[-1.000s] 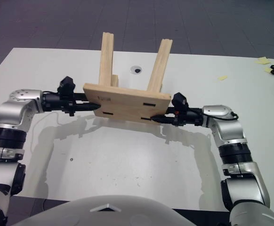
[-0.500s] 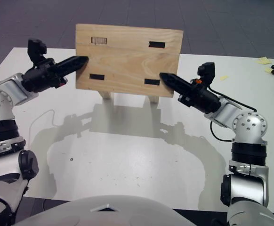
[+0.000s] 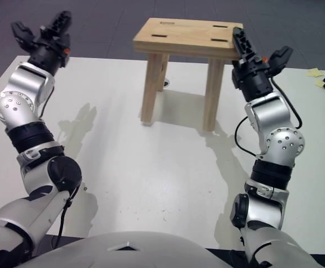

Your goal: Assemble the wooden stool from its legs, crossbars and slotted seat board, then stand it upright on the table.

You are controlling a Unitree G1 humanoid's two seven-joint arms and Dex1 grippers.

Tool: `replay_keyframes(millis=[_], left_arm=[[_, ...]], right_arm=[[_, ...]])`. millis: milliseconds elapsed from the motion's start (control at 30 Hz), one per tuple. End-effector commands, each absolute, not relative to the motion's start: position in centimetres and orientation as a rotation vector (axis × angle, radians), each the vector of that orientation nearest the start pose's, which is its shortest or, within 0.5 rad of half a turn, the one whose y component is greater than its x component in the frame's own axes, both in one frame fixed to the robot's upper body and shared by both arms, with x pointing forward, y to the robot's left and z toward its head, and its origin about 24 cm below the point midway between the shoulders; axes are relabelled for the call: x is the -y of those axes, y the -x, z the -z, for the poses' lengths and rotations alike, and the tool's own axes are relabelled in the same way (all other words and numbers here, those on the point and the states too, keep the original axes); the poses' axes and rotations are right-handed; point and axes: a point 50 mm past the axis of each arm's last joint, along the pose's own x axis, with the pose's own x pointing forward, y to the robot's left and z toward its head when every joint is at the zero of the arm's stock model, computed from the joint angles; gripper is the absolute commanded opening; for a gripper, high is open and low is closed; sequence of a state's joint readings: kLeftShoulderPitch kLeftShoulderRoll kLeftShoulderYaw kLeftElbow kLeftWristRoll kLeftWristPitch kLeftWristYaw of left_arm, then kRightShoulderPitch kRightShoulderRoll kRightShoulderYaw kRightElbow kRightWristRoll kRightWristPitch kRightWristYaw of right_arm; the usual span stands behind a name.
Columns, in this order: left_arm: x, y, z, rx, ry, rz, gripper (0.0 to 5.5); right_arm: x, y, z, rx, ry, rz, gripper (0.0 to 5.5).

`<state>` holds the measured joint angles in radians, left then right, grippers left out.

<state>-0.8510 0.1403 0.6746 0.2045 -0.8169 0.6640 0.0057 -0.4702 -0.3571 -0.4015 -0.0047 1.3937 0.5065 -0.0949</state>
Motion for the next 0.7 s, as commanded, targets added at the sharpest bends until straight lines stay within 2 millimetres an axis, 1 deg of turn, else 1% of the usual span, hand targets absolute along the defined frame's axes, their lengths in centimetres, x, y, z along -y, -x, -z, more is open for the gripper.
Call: replay_keyframes(millis=[33, 100, 200, 300, 367, 500, 600, 633, 667, 700], left_arm=[[-24.5, -34.6, -20.6, 0.261, 0.719, -0.034, 4.66], [-24.6, -34.3, -19.9, 0.245, 0.695, -0.046, 4.95], [-24.2, -34.3, -19.7, 0.233, 0.64, -0.032, 5.36], [-23.7, -34.3, -19.8, 0.226, 0.578, 0.009, 5.36], [-23.2, -34.5, -19.7, 0.217, 0.561, 0.037, 5.36], [-22.5, -34.7, -19.5, 0.202, 0.538, 0.074, 5.36], [-22.5, -34.9, -19.8, 0.205, 0.505, 0.079, 5.36], [-22.6, -34.9, -19.9, 0.21, 0.502, 0.076, 5.36], [-22.7, -34.9, -20.0, 0.214, 0.502, 0.077, 5.36], [-22.7, -34.9, -20.1, 0.216, 0.502, 0.081, 5.36]], right_arm=[[24.6, -30.5, -18.0, 0.248, -0.916, -0.128, 4.74], [24.1, -30.2, -16.3, 0.2, -0.875, -0.09, 5.02], [23.5, -29.5, -15.2, 0.197, -0.816, -0.056, 5.39], [23.9, -29.0, -14.2, 0.22, -0.751, 0.029, 5.39], [23.4, -28.6, -13.7, 0.23, -0.737, 0.017, 5.39], [19.6, -27.5, -13.6, 0.18, -0.698, -0.272, 5.39], [16.6, -26.8, -13.6, 0.115, -0.646, -0.483, 5.39], [15.8, -26.7, -13.6, 0.095, -0.618, -0.535, 5.39], [15.4, -26.6, -13.5, 0.09, -0.578, -0.546, 5.39], [15.5, -26.7, -13.3, 0.086, -0.557, -0.531, 5.39]])
